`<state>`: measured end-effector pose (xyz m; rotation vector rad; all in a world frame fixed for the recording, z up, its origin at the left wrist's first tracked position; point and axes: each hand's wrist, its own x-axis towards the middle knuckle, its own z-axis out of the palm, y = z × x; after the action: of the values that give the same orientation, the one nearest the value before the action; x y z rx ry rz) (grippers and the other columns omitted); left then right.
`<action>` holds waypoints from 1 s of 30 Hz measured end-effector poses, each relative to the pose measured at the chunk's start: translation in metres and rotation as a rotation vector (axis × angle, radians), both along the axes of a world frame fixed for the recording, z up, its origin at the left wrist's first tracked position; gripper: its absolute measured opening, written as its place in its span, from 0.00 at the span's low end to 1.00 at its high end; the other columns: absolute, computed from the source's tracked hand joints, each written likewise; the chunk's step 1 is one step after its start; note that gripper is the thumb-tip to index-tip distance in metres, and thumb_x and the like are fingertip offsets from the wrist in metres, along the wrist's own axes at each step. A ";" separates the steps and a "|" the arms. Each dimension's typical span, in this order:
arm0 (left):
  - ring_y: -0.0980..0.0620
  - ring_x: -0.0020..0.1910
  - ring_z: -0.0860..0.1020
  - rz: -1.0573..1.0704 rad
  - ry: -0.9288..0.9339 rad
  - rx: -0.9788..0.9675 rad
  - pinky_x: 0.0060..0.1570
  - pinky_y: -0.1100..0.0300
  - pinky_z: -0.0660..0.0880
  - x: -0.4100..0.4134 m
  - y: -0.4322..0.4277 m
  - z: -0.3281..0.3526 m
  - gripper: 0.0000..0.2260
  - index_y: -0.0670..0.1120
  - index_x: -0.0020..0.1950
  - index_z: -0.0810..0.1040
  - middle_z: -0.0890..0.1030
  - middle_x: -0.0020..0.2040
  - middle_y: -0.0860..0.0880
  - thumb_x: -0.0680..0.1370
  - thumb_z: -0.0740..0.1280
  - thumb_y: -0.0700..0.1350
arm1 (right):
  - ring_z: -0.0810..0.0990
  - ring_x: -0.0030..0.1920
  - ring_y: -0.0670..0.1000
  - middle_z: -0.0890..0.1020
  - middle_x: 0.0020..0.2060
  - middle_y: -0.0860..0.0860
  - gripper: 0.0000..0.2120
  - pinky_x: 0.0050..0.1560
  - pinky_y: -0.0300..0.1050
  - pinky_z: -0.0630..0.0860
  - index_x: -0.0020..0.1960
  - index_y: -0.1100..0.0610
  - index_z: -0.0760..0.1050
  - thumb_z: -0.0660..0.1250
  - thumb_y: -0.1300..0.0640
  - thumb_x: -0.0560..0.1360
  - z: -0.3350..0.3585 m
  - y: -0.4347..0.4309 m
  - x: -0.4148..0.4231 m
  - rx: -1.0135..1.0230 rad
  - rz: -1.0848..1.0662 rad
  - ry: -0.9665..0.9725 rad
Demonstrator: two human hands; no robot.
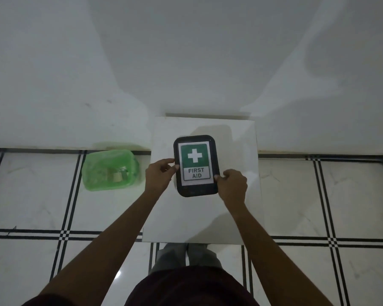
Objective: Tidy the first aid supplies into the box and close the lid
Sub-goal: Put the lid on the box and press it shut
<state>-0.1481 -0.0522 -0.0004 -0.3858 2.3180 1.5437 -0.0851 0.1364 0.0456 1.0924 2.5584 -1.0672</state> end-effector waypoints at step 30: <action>0.45 0.37 0.77 -0.077 -0.001 -0.294 0.30 0.58 0.69 0.030 0.022 -0.004 0.15 0.43 0.45 0.67 0.78 0.40 0.44 0.81 0.56 0.53 | 0.78 0.49 0.56 0.78 0.51 0.59 0.16 0.50 0.44 0.77 0.55 0.64 0.71 0.72 0.63 0.70 -0.027 -0.010 -0.008 -0.178 0.022 0.011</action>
<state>-0.1185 -0.0297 -0.0044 -0.3625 2.5326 1.1688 -0.0927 0.1266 0.0184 1.0132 2.4217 -1.2700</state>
